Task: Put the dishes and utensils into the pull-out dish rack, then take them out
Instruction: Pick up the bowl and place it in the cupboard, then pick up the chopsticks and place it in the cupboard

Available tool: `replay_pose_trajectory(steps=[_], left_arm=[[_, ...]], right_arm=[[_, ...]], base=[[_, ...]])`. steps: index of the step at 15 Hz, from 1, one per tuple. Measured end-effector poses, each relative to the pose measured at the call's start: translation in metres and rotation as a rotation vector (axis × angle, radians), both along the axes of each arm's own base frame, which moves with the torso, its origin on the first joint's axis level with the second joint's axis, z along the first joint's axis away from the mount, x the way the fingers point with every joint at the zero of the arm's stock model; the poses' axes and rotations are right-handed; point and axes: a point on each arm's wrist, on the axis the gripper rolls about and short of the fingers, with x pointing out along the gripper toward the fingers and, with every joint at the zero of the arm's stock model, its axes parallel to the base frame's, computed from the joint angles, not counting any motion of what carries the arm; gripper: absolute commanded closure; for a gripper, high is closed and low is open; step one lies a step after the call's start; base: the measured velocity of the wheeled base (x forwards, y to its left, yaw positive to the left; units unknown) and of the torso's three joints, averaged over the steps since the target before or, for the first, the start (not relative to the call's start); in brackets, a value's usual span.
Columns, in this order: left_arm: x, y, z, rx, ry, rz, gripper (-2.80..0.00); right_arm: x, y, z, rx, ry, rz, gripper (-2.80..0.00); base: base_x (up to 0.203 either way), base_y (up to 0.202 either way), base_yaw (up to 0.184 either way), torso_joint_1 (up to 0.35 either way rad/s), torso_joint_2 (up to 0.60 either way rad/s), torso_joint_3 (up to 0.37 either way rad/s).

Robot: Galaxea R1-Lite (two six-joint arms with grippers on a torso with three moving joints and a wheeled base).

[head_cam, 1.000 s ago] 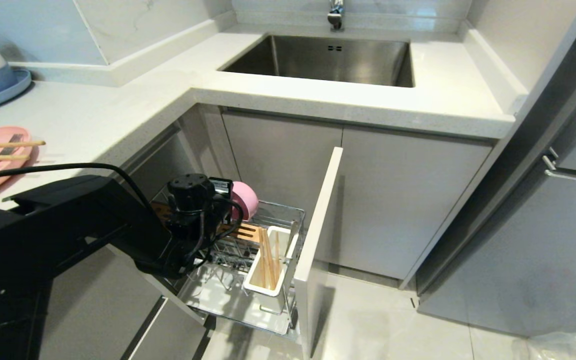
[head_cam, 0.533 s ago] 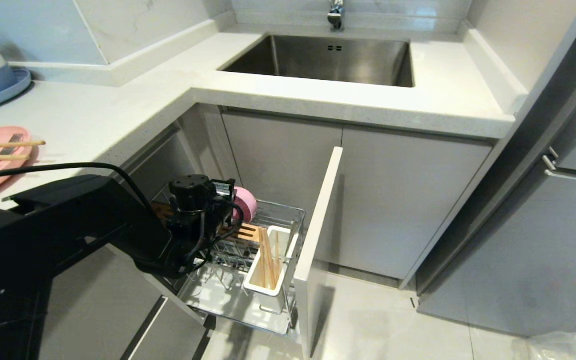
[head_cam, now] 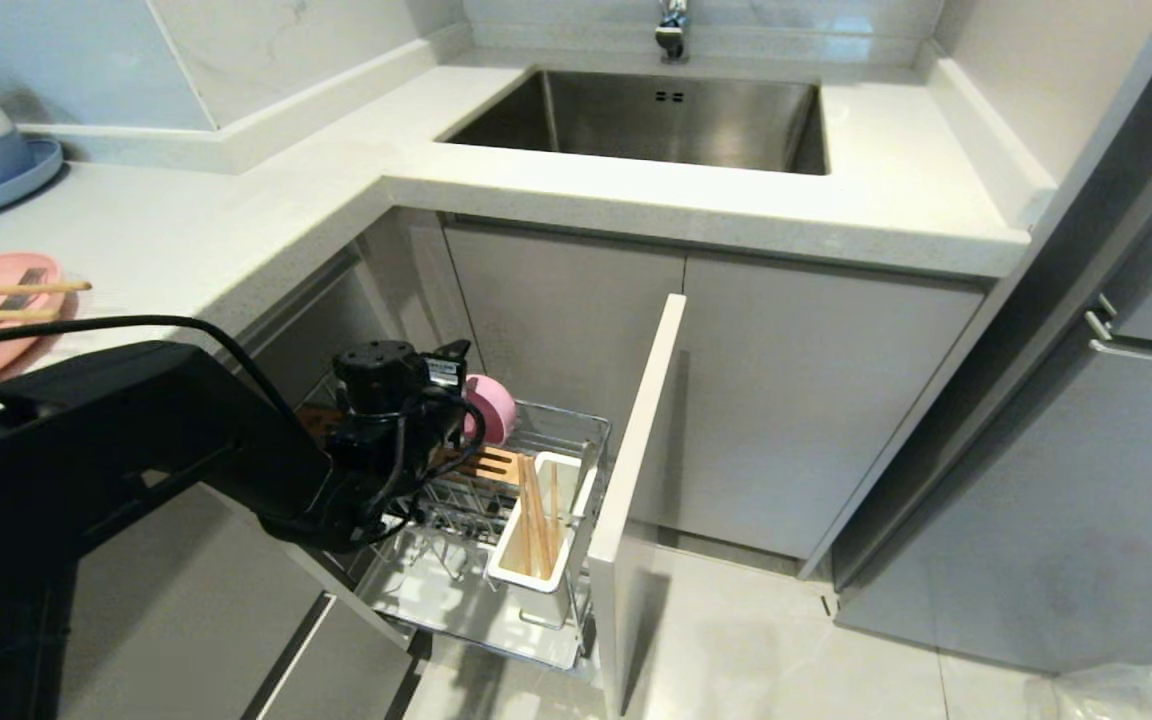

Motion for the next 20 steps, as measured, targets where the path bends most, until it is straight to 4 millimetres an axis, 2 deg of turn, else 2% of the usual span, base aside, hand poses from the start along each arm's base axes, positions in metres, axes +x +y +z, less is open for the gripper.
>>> replay_pose_trajectory(steps=[4, 6, 10, 12, 13, 17, 20], left_arm=[[-0.011, -0.002, 0.011, 0.028, 0.074, 0.01, -2.8], [-0.017, -0.002, 0.023, 0.032, 0.077, 0.011, -2.8], [-0.04, -0.001, 0.06, 0.032, 0.068, -0.002, -2.8], [-0.06, 0.004, 0.083, 0.03, 0.062, -0.009, -2.8], [-0.072, 0.007, 0.093, 0.029, 0.058, -0.004, 0.0], [-0.119, 0.014, 0.123, 0.052, 0.068, -0.004, 0.0], [-0.155, 0.006, 0.149, 0.172, 0.011, -0.097, 0.0]], right_arm=[[0.0, 0.0, 0.0, 0.0, 0.0, 0.0, 0.0], [0.0, 0.0, 0.0, 0.0, 0.0, 0.0, 0.0], [0.0, 0.0, 0.0, 0.0, 0.0, 0.0, 0.0], [0.0, 0.0, 0.0, 0.0, 0.0, 0.0, 0.0], [0.0, 0.0, 0.0, 0.0, 0.0, 0.0, 0.0], [0.0, 0.0, 0.0, 0.0, 0.0, 0.0, 0.0], [0.0, 0.0, 0.0, 0.0, 0.0, 0.0, 0.0]], base=[[0.0, 0.0, 0.0, 0.0, 0.0, 0.0], [0.0, 0.0, 0.0, 0.0, 0.0, 0.0], [0.0, 0.0, 0.0, 0.0, 0.0, 0.0], [0.0, 0.0, 0.0, 0.0, 0.0, 0.0], [0.0, 0.0, 0.0, 0.0, 0.0, 0.0], [0.0, 0.0, 0.0, 0.0, 0.0, 0.0], [0.0, 0.0, 0.0, 0.0, 0.0, 0.0]])
